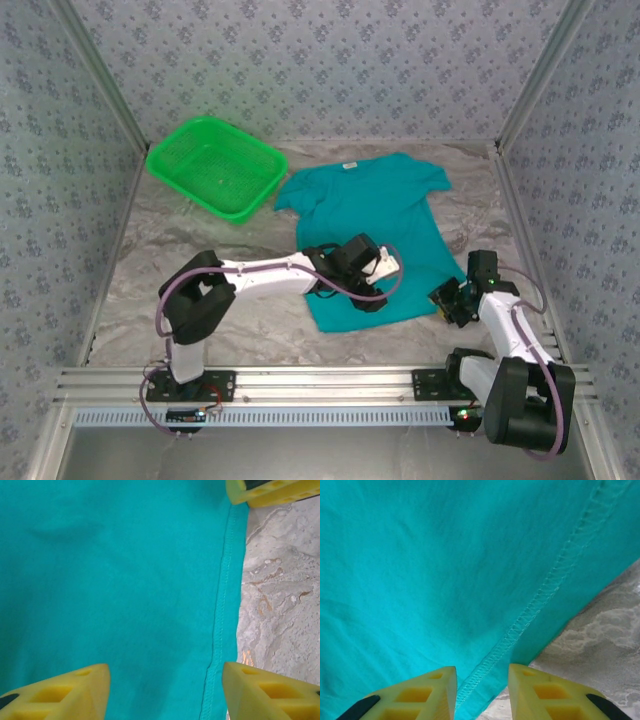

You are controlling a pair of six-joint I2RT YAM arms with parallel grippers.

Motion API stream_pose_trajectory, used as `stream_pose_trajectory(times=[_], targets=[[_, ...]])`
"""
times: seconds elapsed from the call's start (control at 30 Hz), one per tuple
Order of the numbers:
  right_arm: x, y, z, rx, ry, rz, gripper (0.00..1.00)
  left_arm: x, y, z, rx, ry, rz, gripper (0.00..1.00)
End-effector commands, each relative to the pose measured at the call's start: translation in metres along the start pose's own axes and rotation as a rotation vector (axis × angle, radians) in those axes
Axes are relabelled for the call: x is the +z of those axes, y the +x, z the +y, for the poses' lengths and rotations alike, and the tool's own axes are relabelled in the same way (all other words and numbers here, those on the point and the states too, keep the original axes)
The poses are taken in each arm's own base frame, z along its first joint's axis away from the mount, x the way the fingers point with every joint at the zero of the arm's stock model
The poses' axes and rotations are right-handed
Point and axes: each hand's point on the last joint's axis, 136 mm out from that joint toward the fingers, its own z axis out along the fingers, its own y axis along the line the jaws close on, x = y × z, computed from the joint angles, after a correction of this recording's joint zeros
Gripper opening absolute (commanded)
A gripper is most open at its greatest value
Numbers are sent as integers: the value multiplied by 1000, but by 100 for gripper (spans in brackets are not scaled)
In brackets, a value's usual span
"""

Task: Fold the inside-out t-shirt

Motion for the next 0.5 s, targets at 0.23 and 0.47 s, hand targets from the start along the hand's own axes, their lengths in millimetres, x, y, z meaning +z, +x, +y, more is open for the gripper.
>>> stream_pose_trajectory(times=[0.23,0.47], targets=[[10,3,-15,19,49,14,32,13,-19,-12,47,49,-45,62],[6,0,-18,21,56,-22,3,17,-18,-14,55,53,-38,62]])
